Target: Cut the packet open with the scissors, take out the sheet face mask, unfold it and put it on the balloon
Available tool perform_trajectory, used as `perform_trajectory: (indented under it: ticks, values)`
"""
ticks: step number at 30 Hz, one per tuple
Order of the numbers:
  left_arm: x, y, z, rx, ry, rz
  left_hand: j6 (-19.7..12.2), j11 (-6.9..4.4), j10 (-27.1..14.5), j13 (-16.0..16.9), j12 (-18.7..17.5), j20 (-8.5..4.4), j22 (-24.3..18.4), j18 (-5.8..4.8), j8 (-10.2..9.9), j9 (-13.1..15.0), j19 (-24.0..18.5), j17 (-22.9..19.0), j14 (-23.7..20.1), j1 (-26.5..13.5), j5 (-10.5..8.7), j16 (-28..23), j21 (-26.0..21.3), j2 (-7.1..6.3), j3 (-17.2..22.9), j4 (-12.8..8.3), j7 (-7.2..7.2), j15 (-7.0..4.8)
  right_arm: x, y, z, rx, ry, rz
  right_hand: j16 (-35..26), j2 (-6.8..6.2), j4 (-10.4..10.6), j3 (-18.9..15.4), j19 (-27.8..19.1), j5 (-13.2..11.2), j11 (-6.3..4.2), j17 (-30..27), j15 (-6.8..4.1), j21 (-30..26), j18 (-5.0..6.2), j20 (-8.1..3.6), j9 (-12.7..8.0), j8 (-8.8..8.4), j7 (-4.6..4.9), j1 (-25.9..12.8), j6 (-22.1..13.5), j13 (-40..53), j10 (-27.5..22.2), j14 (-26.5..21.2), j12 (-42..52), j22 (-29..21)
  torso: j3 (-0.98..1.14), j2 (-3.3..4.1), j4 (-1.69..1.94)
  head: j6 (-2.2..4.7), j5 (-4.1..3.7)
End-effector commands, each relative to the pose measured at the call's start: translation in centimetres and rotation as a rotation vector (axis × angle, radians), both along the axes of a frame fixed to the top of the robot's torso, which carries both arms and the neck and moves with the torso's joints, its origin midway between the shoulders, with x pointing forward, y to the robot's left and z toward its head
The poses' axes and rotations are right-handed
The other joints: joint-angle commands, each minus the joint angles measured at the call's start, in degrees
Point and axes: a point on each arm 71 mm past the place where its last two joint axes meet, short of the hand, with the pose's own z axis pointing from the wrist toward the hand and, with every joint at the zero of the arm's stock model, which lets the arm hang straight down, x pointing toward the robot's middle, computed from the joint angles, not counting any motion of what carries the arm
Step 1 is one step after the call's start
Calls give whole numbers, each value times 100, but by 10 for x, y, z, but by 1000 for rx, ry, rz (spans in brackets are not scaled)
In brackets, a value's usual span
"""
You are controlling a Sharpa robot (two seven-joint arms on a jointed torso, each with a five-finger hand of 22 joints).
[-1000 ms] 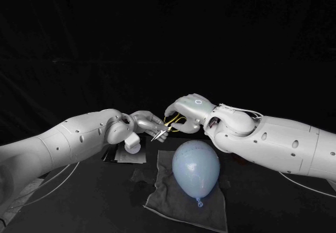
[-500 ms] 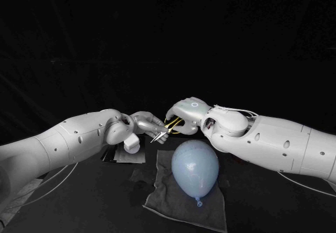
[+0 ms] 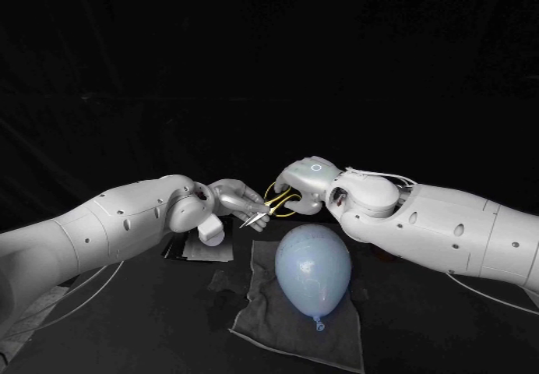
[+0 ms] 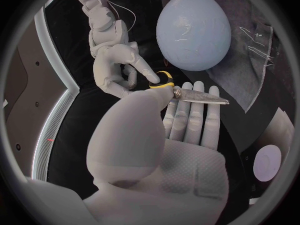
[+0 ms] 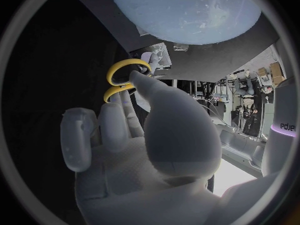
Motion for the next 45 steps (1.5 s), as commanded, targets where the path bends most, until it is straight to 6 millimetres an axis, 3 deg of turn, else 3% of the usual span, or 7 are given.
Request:
perform_trajectory:
  ticks: [1,11,23,34,42,45]
  values:
    - [-3,-5,2,-7,5,-40,25,-59,105,6,25,-7,6,79,22,756,40,7,12,-10,19,-24,30,54,88,-52,-8,-5,2,0,-3,-36,8,-26,24,16,5,46,127,-41,30,-8,49,-2,-19,66,-11,-35,28,16,21,-16,-1,92,-23,905,0,4,-3,10,-11]
    - [-10,-13,5,-52,22,-61,14,-55,97,3,18,1,3,67,30,775,24,14,1,-39,19,-34,27,64,125,-69,-9,-2,3,5,-14,-95,54,-38,42,30,7,121,124,-110,19,-20,56,-8,-16,85,-11,-29,16,4,65,-16,116,85,-22,904,-5,1,4,6,-30]
    - [-14,-24,14,-85,19,-83,-12,-51,94,3,20,29,-30,42,61,839,-129,45,-6,-131,17,-51,-36,63,221,-134,-3,3,1,16,-27,-172,68,-33,65,54,66,375,131,-329,-56,-66,-61,-9,-17,-13,18,52,-58,-109,287,-26,411,76,-54,920,-4,0,6,-6,-44]
    - [-21,-37,26,-87,12,-136,-20,-53,97,4,21,43,-37,19,75,868,-191,61,-4,-156,17,-55,-54,64,257,-173,-3,2,2,23,-32,-228,67,-38,81,144,161,588,142,-398,-57,-98,9,-5,-23,31,58,136,-58,-225,473,-25,674,71,-52,937,-5,-4,2,0,-58]
    - [-24,-43,31,-82,9,-177,-20,-51,105,5,23,37,-40,19,88,887,-221,70,1,-178,11,-55,-61,86,269,-180,-8,5,3,26,-32,-235,61,-28,92,433,300,826,160,-428,-70,-141,26,12,-28,67,88,133,-62,-292,425,-26,932,53,-55,964,-4,4,4,23,-90]
    - [-25,-43,32,-78,7,-190,-17,-53,108,6,24,33,-40,22,97,898,-231,75,3,-184,9,-54,-62,97,268,-188,-16,5,4,26,-33,-239,63,-23,90,608,295,908,201,-440,-166,-164,-41,64,-45,25,136,166,-101,-249,414,16,1339,45,75,1022,-4,7,1,23,-97]
